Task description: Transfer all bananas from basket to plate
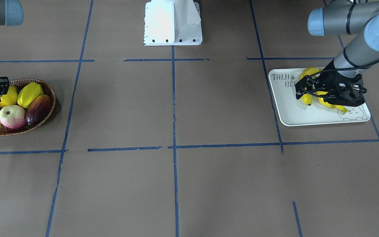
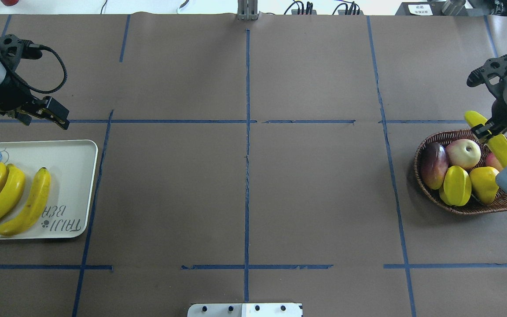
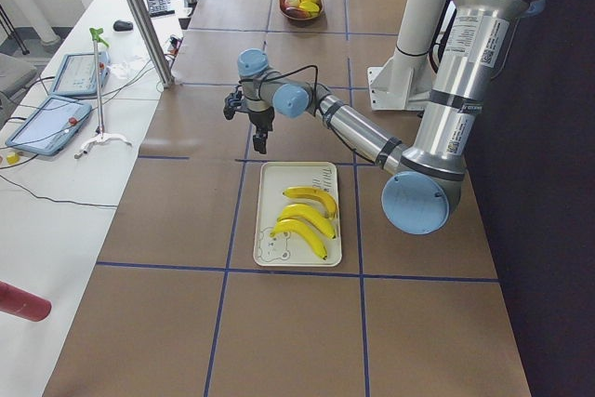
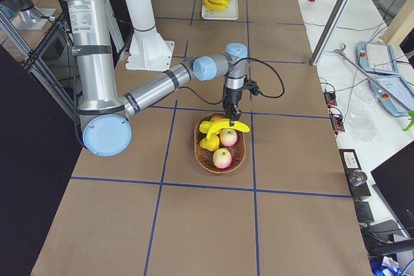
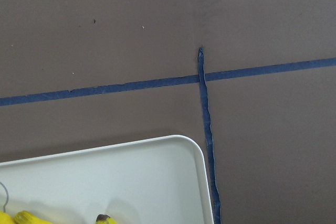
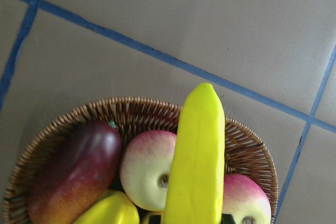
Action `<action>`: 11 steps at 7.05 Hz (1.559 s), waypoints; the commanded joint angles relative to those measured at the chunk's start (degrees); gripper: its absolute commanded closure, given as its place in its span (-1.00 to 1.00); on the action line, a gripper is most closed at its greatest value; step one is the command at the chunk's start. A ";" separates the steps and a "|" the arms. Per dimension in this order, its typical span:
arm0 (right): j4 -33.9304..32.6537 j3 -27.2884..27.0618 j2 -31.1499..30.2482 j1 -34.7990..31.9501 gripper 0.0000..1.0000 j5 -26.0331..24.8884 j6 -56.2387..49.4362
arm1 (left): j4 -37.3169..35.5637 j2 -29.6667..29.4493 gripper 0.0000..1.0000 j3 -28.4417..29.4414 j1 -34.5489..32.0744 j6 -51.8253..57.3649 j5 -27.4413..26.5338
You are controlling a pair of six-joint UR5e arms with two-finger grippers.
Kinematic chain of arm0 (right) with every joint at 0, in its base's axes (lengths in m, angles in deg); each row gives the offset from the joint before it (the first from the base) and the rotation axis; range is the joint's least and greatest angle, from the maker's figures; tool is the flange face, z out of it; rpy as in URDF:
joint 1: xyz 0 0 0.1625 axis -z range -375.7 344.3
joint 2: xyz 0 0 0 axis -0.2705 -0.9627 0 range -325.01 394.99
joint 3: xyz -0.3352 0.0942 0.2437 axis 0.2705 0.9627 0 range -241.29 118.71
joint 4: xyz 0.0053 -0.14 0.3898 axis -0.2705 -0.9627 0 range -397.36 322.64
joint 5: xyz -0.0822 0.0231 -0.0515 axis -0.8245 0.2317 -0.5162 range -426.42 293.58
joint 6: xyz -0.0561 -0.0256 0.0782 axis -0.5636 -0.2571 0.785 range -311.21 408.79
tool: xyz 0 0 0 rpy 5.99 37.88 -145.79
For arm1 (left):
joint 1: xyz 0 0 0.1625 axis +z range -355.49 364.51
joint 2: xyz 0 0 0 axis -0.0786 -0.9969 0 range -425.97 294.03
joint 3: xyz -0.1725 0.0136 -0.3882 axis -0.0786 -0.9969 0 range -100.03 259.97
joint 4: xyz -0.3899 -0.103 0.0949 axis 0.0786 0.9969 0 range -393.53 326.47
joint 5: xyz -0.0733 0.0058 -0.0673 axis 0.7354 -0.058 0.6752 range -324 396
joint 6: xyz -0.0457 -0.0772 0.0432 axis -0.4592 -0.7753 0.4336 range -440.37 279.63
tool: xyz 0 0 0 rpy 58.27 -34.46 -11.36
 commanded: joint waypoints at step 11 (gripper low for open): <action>55.95 20.91 17.54 16.23 0.92 2.01 74.55 | 21.14 -0.79 -1.00 -0.72 5.18 -11.72 -0.35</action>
